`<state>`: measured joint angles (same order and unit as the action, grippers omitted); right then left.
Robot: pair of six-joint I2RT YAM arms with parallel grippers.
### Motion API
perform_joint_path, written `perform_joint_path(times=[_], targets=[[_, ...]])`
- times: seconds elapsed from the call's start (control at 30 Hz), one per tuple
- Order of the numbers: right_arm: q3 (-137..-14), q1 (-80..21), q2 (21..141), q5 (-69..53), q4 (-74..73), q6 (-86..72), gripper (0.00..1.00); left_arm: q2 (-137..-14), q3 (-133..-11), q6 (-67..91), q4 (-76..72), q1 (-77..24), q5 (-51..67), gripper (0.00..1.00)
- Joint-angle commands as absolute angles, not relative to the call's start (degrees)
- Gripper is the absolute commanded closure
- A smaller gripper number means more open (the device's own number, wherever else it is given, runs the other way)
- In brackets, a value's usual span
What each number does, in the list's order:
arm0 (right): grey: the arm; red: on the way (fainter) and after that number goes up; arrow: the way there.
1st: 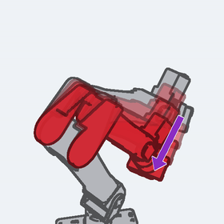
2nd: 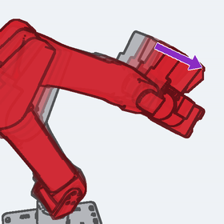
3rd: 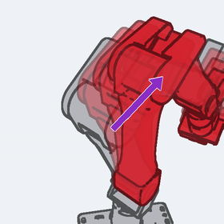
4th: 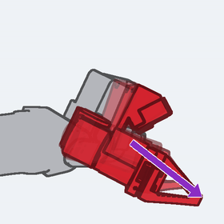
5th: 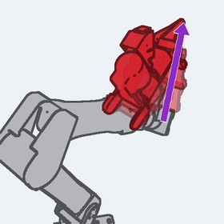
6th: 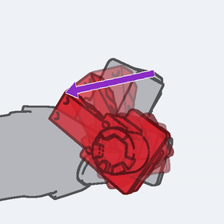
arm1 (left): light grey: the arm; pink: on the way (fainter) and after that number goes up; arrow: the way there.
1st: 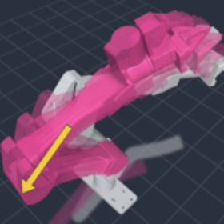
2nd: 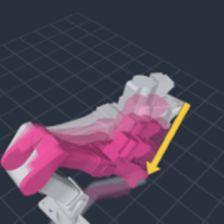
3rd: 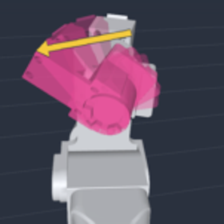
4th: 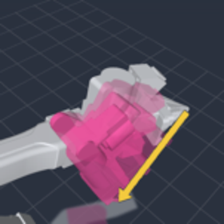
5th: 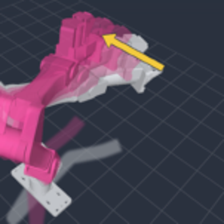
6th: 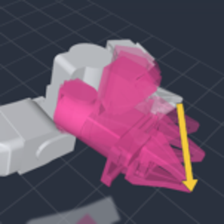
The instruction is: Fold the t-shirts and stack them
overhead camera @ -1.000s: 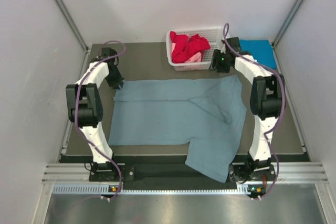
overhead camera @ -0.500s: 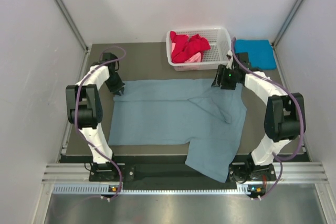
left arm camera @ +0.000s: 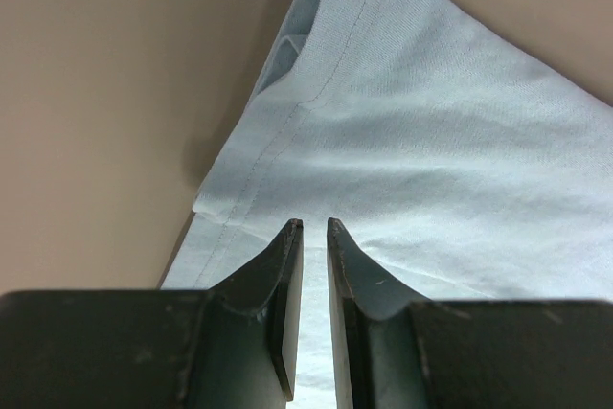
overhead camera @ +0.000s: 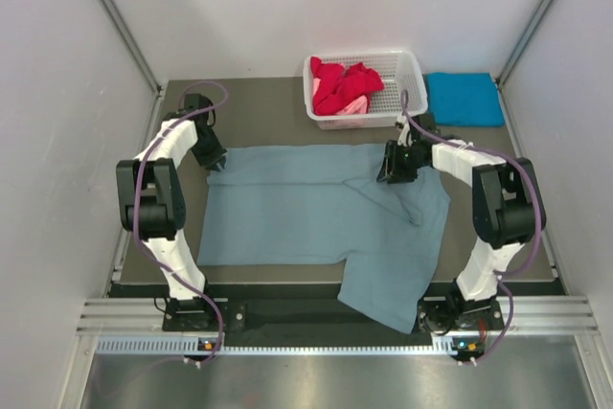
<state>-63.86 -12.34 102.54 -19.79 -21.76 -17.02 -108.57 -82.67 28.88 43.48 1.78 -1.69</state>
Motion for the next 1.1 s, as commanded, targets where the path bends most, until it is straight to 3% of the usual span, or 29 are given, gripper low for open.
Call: perform_joint_path(times=[0.0, 0.27, 0.43, 0.53, 0.8, 1.07], targets=[[-66.4, -13.2, 104.1, -19.7, -19.1, -15.7, 0.6, -105.7, -82.0, 29.4, 42.9, 2.0, -1.6, 0.79], [-67.1, -14.0, 105.5, -19.1, -18.6, -15.6, 0.68, -105.9, -82.3, 29.1, 42.8, 2.0, -1.7, 0.78], [-68.0, -15.5, 105.5, -19.9, -19.2, -15.5, 0.87, -106.2, -82.4, 29.0, 42.6, 2.0, -1.4, 0.79], [-67.9, -16.1, 104.0, -19.8, -20.1, -15.5, 0.94, -106.3, -82.4, 29.0, 42.6, 2.0, -1.2, 0.78], [-63.2, -17.9, 97.6, -20.9, -22.7, -16.4, 0.95, -106.4, -82.1, 28.8, 42.6, 1.9, -1.1, 0.78], [-56.9, -21.4, 94.7, -29.1, -23.1, -13.8, 0.81, -105.6, -80.8, 28.6, 42.6, 2.0, -1.8, 0.78]])
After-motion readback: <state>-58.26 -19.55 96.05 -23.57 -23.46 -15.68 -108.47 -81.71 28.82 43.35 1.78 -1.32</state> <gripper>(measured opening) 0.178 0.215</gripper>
